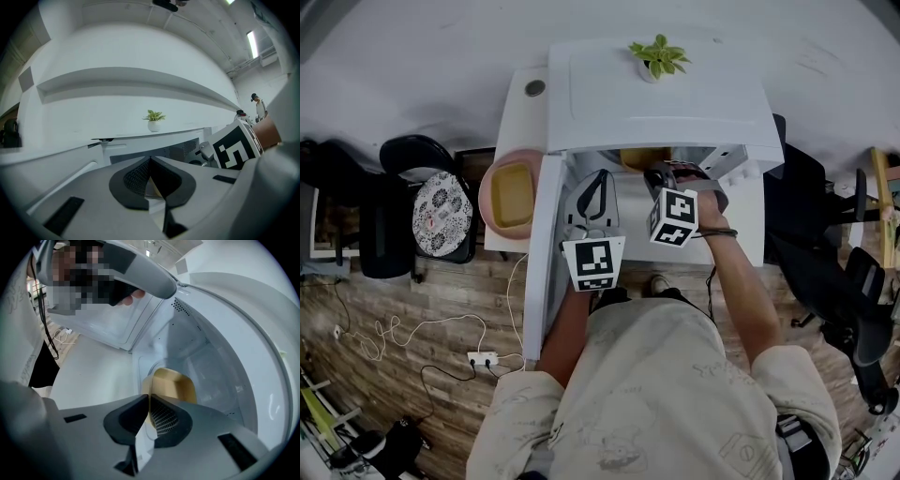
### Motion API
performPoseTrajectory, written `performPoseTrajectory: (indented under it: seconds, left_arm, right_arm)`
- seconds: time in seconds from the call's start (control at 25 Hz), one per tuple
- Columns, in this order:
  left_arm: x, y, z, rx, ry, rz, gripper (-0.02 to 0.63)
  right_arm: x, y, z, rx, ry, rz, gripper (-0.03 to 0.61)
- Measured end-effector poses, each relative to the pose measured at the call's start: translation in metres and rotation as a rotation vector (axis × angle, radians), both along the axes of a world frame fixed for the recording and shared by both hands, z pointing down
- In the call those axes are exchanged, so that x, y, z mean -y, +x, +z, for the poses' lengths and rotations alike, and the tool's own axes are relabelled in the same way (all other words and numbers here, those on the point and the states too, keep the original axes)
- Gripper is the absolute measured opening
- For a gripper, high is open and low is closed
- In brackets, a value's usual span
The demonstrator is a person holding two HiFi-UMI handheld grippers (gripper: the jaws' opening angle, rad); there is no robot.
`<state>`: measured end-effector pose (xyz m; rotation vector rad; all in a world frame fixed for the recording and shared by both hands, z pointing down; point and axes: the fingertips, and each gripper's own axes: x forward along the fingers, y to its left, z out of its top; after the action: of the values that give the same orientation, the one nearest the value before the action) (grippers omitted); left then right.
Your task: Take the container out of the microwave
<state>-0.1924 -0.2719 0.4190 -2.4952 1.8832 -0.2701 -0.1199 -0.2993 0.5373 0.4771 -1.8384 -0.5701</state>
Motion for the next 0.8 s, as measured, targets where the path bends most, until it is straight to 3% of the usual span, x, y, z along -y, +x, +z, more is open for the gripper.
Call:
performPoseTrajectory:
  seconds: [0.8]
  left_arm:
    - [-0.017,0.004,-0.006,0.028,0.0,-0.08,0.008]
  right_arm:
    - [-0.03,0.02,-0.003,0.029,-0.017,-0.062,0.034]
